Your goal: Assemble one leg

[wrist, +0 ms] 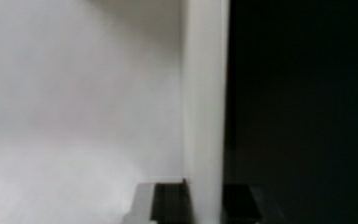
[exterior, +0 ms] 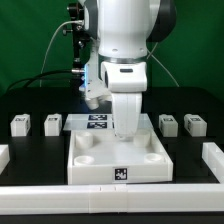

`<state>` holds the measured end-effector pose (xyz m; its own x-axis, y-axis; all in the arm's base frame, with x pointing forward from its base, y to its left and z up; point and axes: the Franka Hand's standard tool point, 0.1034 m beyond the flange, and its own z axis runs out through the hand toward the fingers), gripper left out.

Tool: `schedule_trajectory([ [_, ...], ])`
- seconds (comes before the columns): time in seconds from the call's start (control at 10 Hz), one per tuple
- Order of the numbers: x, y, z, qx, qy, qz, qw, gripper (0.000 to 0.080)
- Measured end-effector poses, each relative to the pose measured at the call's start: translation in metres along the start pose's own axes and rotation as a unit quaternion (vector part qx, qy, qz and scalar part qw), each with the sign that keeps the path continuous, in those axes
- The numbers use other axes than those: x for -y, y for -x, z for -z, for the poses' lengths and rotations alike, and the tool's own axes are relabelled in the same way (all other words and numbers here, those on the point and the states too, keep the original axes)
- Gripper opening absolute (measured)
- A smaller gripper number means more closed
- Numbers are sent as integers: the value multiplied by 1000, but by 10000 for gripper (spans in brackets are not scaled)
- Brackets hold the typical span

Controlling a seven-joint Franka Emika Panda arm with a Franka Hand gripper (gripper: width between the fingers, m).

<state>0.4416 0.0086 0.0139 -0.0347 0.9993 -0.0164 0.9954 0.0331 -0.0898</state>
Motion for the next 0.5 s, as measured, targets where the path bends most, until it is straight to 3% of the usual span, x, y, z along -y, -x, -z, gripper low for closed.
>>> schedule_trajectory([
  [0.2,-12,-12,-1,-4,4,-2,1000,68],
  [0.5,-38,-41,2,-13,20,-9,1000,68],
])
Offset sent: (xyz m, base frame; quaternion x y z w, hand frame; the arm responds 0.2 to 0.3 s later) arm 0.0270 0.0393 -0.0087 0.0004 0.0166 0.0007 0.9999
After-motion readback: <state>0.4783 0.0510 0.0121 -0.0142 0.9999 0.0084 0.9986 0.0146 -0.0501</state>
